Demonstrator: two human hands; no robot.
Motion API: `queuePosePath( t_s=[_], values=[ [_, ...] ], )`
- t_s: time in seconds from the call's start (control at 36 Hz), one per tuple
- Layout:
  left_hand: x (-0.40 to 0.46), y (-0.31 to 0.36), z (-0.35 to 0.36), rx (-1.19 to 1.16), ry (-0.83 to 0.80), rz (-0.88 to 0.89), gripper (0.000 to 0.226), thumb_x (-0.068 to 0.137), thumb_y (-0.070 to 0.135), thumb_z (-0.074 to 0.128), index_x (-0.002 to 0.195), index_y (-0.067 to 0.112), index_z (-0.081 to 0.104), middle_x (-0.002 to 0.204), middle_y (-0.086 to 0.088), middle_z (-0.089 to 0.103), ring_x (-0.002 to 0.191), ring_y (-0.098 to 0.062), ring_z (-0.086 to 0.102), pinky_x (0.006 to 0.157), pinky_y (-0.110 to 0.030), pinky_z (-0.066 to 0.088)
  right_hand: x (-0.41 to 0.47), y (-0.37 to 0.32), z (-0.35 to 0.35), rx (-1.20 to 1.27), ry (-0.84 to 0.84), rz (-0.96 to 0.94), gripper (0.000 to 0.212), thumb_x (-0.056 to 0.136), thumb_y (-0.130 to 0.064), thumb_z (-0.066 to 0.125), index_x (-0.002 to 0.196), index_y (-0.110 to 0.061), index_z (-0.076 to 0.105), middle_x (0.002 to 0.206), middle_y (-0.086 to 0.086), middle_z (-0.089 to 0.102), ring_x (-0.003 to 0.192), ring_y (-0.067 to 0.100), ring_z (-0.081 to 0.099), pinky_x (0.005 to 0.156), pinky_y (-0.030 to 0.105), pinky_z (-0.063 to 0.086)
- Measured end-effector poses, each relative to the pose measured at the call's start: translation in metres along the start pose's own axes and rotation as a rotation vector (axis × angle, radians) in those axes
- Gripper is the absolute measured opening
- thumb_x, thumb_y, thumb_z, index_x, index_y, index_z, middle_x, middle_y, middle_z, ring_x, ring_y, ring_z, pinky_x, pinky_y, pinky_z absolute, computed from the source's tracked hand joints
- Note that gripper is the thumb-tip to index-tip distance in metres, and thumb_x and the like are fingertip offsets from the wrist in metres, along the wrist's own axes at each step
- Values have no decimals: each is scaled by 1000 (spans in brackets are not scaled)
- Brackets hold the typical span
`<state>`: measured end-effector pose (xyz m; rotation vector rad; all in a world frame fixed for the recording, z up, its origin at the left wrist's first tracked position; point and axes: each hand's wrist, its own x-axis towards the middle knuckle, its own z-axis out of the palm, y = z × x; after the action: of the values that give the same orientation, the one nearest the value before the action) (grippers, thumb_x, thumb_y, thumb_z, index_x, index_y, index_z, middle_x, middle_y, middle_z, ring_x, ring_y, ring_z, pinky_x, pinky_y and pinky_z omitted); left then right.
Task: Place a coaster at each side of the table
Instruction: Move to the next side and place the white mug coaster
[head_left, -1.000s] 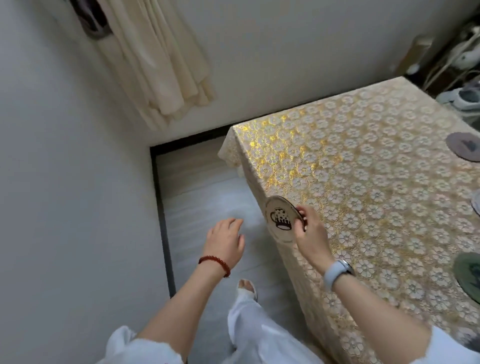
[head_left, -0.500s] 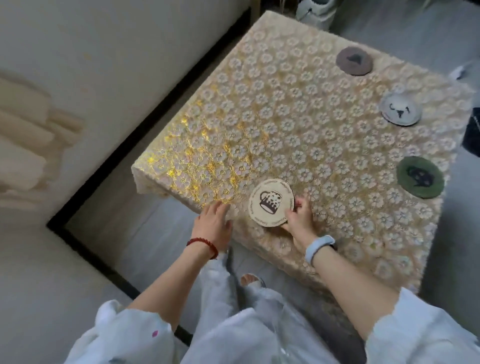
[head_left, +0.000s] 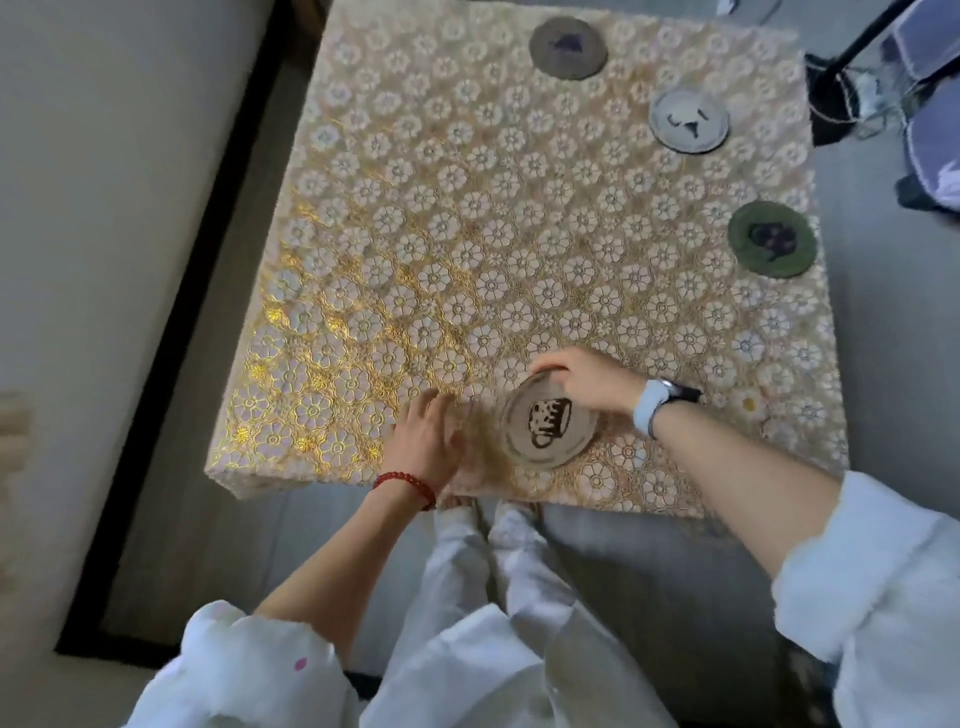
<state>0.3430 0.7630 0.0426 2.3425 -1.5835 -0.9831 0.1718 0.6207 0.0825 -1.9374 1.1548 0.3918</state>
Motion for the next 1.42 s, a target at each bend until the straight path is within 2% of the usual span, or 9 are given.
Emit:
queuePosePath(
  t_s=[0.06,0.14,0.28,0.42,0.56,0.72,0.83,1.0,1.42],
  values=[
    [5,1,-1,6,4,16,49,88,25,49,134,17,35,143,-11,35,129,-29,35,106,-52,34,6,-13,-5,-125,-56,-80,39,91,-12,40,120,-37,51,103,-3,46,89,23,54,68,32,51],
    [9,2,0,42,-10,44,49,88,26,48,134,18,34,143,-10,35,128,-29,35,105,-50,35,13,-24,-1,-192,-12,-154,51,91,-17,43,135,-36,28,139,-3,37,131,19,29,107,41,28],
    [12,10,11,119,-48,110,49,88,28,47,134,22,33,145,-7,32,129,-26,31,107,-47,30,-4,-2,19,70,452,6,55,86,-4,48,135,-23,33,141,3,38,120,18,43,93,33,47],
    [20,16,29,270,-128,124,67,85,37,49,140,35,11,156,-3,2,142,-29,-1,113,-58,6,-27,40,48,242,377,390,71,86,-19,54,142,-12,12,148,14,15,138,30,8,115,47,14],
    [22,7,41,325,-183,93,91,76,55,56,138,39,-8,150,1,-23,138,-31,-21,106,-59,-12,-13,32,56,434,395,464,67,81,-19,62,134,1,25,140,19,21,130,30,25,102,25,26],
    [23,-4,45,320,-151,116,96,72,54,61,136,43,-10,143,8,-25,134,-22,-26,105,-55,-15,1,27,58,374,522,419,53,73,-4,67,116,-1,38,126,20,33,119,30,30,103,38,34],
    [24,-6,47,324,-135,109,96,70,56,61,137,42,-7,143,10,-23,133,-18,-26,106,-53,-15,-1,31,61,345,559,279,36,77,7,56,107,-5,40,112,18,44,104,29,44,87,36,46],
    [23,-8,47,302,-126,110,92,71,56,60,139,40,-1,150,8,-16,134,-15,-26,107,-50,-16,-14,31,63,503,499,273,26,86,1,48,105,-13,37,100,12,55,83,33,60,67,52,55],
    [22,-9,45,292,-108,102,94,70,55,63,140,40,3,156,3,-6,140,-18,-18,110,-50,-11,-28,37,80,495,456,283,24,89,-6,48,109,-16,39,110,16,55,82,29,62,58,46,57]
  ],
)
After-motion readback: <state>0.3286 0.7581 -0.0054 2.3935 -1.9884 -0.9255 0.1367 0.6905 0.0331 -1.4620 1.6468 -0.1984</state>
